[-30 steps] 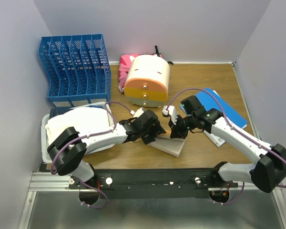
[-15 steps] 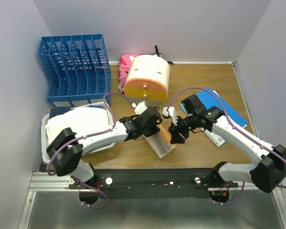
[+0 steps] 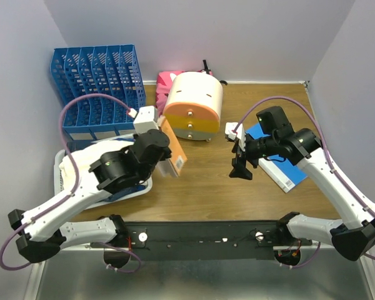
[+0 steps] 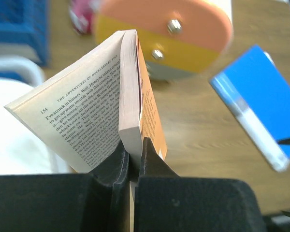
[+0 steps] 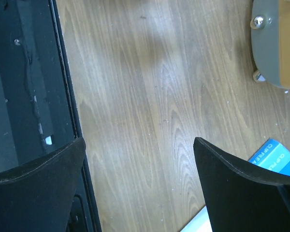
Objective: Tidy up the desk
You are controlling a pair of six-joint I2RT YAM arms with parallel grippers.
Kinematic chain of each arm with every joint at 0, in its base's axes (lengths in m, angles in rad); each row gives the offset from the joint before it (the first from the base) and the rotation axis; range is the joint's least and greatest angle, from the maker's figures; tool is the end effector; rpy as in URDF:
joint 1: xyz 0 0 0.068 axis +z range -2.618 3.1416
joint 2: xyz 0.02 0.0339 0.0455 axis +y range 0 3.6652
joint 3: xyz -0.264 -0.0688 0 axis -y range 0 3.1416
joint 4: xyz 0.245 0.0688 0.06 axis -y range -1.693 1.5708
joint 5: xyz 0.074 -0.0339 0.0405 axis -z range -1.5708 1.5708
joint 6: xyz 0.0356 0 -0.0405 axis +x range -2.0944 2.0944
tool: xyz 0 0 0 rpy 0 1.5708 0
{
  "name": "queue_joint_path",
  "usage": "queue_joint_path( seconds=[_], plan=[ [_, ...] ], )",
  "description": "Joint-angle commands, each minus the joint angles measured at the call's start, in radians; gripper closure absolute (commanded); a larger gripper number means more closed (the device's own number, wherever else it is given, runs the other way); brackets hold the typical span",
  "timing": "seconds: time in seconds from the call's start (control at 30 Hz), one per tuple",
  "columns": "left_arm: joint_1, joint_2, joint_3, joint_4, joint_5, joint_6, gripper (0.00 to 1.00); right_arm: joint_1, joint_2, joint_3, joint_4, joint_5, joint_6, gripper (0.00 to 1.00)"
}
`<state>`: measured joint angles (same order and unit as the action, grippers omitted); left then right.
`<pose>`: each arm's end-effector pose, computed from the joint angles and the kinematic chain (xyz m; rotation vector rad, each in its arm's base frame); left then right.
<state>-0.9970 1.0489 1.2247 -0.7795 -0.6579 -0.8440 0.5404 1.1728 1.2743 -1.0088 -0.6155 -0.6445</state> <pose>0.1286 -0.1589 0.3863 -0.2078 2.0535 -0.4293 0.1771 0.1302 0.3602 -1.5339 1.8155 0.7076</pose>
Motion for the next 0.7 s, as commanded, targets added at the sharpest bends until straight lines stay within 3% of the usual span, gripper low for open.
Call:
queue_joint_path(
  seconds=[0.0,0.07,0.2,0.3,0.5,0.67],
  plan=[
    [0.053,-0.055,0.087,-0.018,-0.302,0.365,1.00,-0.014,-0.013,0.004,-0.021,-0.021,-0.012,0.00],
    [0.175,-0.064,0.096,0.055,-0.309,0.539,1.00,-0.017,-0.016,-0.012,-0.013,-0.027,-0.004,0.00],
    [0.398,-0.060,0.067,0.381,-0.203,0.808,1.00,-0.022,-0.024,-0.018,0.003,-0.030,0.005,0.00],
    [0.544,0.012,0.094,0.501,-0.097,0.928,1.00,-0.031,-0.027,-0.016,0.012,-0.029,0.011,0.00],
    [0.768,0.161,0.151,0.650,0.202,0.968,1.00,-0.048,-0.059,-0.027,0.044,-0.023,0.028,0.00],
    [0.862,0.298,0.199,0.704,0.288,1.006,1.00,-0.051,-0.052,-0.033,0.055,-0.013,0.034,0.00]
  ],
)
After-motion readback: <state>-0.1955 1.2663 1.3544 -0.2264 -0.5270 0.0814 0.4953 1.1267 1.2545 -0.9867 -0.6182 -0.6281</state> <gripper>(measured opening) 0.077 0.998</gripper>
